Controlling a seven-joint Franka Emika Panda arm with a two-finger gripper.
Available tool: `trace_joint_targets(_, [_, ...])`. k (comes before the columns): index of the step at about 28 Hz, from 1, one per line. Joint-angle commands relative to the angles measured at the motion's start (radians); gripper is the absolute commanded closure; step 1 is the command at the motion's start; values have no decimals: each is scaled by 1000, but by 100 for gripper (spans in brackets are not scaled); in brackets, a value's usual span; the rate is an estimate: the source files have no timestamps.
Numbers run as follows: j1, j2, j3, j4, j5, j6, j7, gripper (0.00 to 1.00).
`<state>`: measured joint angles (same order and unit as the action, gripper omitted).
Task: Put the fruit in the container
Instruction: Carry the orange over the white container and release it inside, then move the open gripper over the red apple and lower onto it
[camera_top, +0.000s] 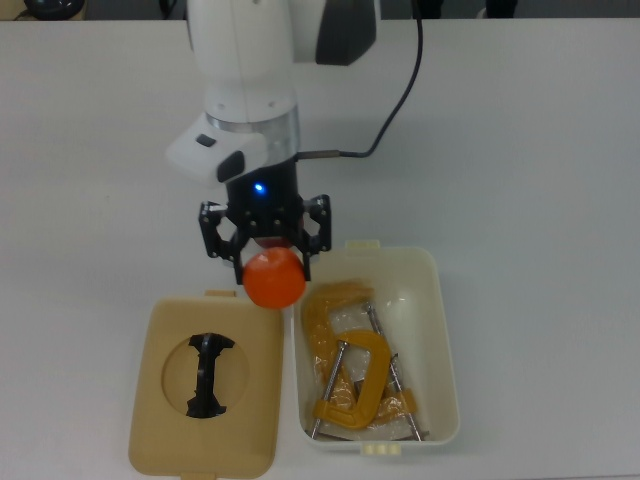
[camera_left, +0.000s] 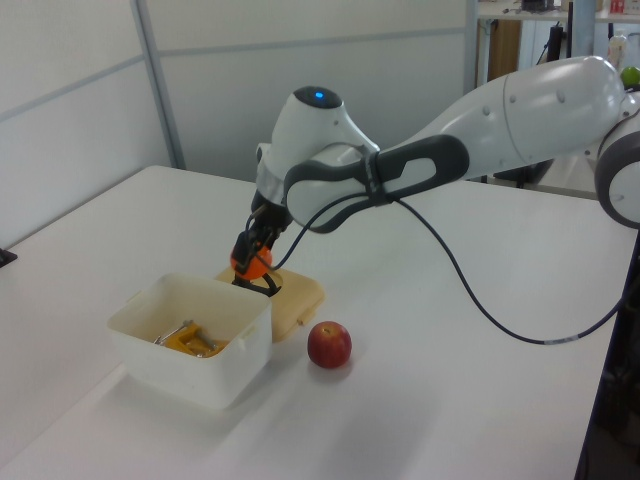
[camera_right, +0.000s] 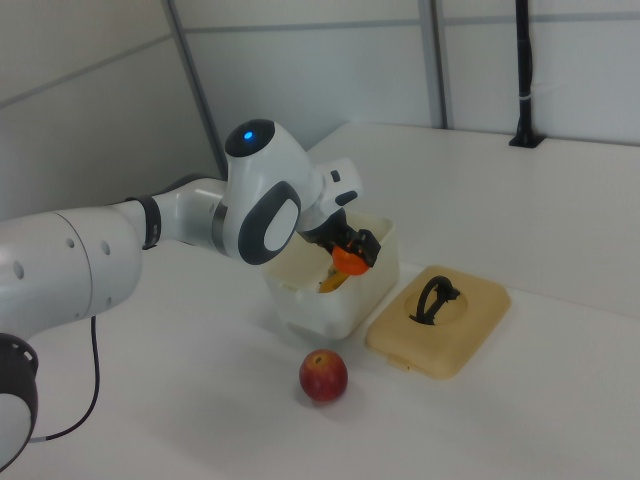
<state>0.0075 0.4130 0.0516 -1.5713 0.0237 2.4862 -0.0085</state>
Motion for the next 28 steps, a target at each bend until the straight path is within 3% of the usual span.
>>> trace_joint_targets(1, [9, 26, 13, 27, 5, 42, 19, 70])
trace_joint_targets(2, [11, 26, 16, 27, 5, 42, 21, 61])
trace_joint_targets(3, [11, 24, 19, 27, 4, 40, 34, 33])
trace_joint_targets(5, [11, 20, 19, 27, 1, 39, 54, 0])
trace_joint_targets(10, [25, -9, 21, 22, 1, 4, 59, 0])
trace_joint_targets(17, [20, -49, 8, 17, -1, -165, 51, 0])
trace_joint_targets(23, [-12, -77, 10, -13, -88, -428, 38, 0])
trace_joint_targets(28, [-12, -77, 16, -35, -102, -546, -8, 0])
